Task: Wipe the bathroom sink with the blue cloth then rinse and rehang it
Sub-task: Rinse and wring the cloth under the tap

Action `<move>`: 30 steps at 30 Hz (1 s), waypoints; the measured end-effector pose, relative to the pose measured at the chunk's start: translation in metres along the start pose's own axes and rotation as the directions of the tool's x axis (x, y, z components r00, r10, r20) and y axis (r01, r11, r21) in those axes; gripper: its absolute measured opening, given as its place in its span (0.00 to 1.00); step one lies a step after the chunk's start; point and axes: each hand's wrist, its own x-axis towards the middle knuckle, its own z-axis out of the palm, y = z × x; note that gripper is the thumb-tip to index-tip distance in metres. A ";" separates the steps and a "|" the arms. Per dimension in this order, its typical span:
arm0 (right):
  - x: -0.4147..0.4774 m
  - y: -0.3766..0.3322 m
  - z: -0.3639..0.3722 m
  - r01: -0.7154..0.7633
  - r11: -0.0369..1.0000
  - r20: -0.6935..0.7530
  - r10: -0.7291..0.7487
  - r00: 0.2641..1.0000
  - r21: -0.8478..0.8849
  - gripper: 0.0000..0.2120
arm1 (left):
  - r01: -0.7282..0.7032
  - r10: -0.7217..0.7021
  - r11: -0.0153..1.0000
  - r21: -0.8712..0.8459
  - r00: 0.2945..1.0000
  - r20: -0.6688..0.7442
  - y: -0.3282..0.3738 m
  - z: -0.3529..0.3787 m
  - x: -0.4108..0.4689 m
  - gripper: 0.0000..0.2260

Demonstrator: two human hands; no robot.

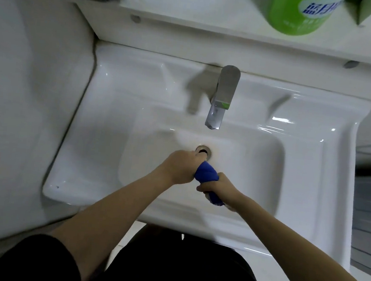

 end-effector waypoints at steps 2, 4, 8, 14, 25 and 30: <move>-0.005 -0.001 -0.004 -0.004 0.999 0.016 0.005 1.000 -0.053 0.13 | -0.015 0.014 0.995 -0.095 1.000 -0.010 0.000 -0.003 0.003 0.09; -0.014 -0.008 -0.007 0.016 0.985 -0.029 -0.022 0.999 -0.173 0.10 | 0.014 -0.016 0.967 -0.254 1.000 -0.005 0.002 -0.010 0.002 0.15; -0.042 -0.028 -0.010 0.162 0.929 -0.144 -0.220 0.965 -0.331 0.12 | 0.110 -0.174 0.830 -0.547 0.983 -0.066 0.015 -0.037 -0.018 0.36; -0.095 -0.068 -0.013 0.475 0.858 -0.245 -0.511 0.824 -0.194 0.10 | 0.028 -0.469 0.193 -0.981 0.880 -0.067 0.042 -0.093 -0.053 0.33; -0.149 -0.089 0.018 0.650 0.747 -0.263 -0.661 0.703 -0.140 0.16 | -0.183 -0.486 0.187 -0.965 0.837 -0.253 0.094 -0.136 -0.082 0.15; -0.144 -0.071 0.051 0.601 0.778 -0.392 -0.619 0.680 -0.185 0.10 | -0.164 -0.387 0.245 -0.956 0.887 -0.251 0.094 -0.113 -0.114 0.10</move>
